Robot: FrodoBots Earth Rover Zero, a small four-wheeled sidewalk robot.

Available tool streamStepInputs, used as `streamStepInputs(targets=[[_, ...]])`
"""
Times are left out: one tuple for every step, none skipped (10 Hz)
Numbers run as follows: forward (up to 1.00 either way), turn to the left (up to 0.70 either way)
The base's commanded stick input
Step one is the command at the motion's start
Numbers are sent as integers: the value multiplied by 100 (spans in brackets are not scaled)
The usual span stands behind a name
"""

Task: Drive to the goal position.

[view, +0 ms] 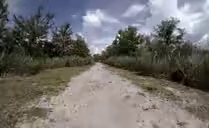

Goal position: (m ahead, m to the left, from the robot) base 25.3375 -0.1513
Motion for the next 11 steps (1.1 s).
streamStepInputs(targets=[[84,0],[84,1],[84,11],[84,30],[84,16],[84,0],[84,0],[84,0],[84,16],[84,27],[84,9]])
